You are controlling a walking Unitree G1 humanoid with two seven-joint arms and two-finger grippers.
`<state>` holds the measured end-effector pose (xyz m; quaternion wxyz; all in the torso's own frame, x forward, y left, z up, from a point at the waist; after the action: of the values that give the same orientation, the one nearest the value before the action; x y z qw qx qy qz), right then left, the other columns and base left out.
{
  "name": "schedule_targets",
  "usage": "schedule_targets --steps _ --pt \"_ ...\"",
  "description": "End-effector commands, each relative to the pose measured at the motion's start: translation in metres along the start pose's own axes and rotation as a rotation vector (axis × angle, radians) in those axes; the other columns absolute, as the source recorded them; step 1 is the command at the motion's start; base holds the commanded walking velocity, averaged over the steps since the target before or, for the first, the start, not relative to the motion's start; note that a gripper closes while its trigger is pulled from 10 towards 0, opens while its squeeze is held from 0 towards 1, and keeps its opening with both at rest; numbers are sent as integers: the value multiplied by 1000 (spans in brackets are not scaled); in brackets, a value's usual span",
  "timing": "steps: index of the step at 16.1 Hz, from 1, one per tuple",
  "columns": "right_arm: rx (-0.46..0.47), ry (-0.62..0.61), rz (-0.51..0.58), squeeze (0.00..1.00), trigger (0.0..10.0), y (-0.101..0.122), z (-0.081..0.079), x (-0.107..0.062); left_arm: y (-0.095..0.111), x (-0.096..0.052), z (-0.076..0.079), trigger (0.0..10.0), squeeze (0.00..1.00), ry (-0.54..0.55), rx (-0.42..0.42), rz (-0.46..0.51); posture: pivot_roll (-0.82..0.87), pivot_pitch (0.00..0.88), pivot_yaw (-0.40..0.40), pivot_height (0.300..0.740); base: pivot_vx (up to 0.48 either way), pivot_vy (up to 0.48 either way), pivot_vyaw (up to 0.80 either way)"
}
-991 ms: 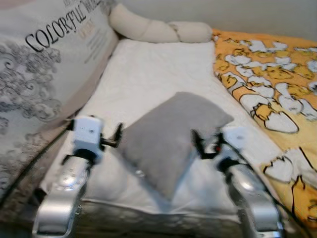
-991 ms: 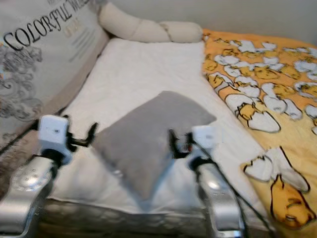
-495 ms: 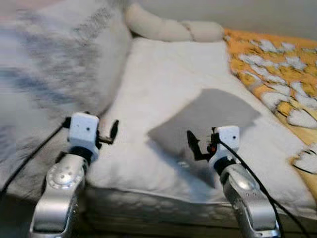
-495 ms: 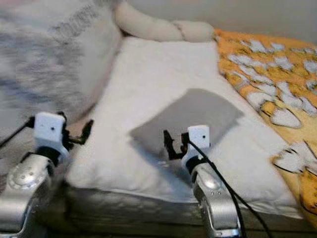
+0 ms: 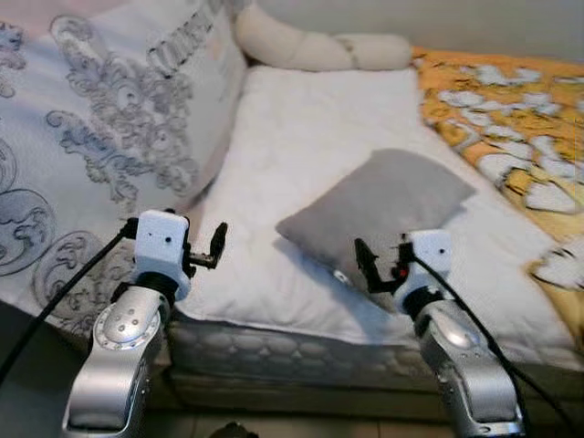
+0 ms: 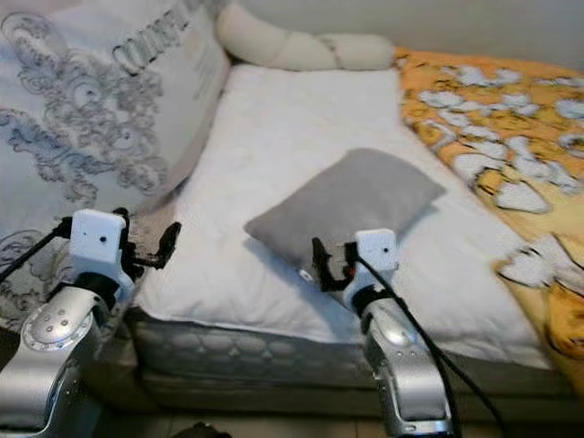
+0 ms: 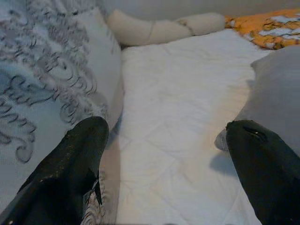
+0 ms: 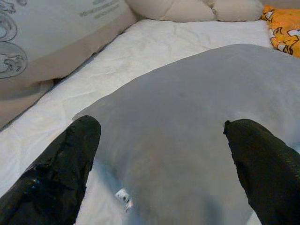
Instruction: Clean up the room
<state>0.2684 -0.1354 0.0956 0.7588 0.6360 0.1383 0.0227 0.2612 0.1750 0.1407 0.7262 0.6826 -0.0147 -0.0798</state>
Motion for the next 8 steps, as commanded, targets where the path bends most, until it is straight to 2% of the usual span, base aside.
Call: schedule_targets --steps 1,2,8 --pt "16 -9 2 0 10000 2 3 -1 2 1 2 10000 0 -15 7 13 -14 0 -4 740 337 0 -688" --pt "11 -8 5 0 10000 3 3 0 2 1 2 10000 0 -13 2 11 -15 0 -5 740 341 0 -781" --pt "-25 43 16 0 10000 6 0 5 2 -3 -2 10000 0 19 4 20 4 0 -22 740 342 0 0"
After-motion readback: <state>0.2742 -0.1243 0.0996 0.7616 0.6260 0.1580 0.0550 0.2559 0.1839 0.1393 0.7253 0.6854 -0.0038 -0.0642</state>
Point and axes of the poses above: a point about 5 cm out from each wrist's last joint towards the gripper, its own x axis pointing out of the wrist towards the gripper, its own y axis along the axis of the wrist's last joint, z = x × y, the point moved 1 cm from there along x, pointing out of the wrist towards the gripper, and after that the axes turned 14 degrees about -x, right-handed, at the moved point
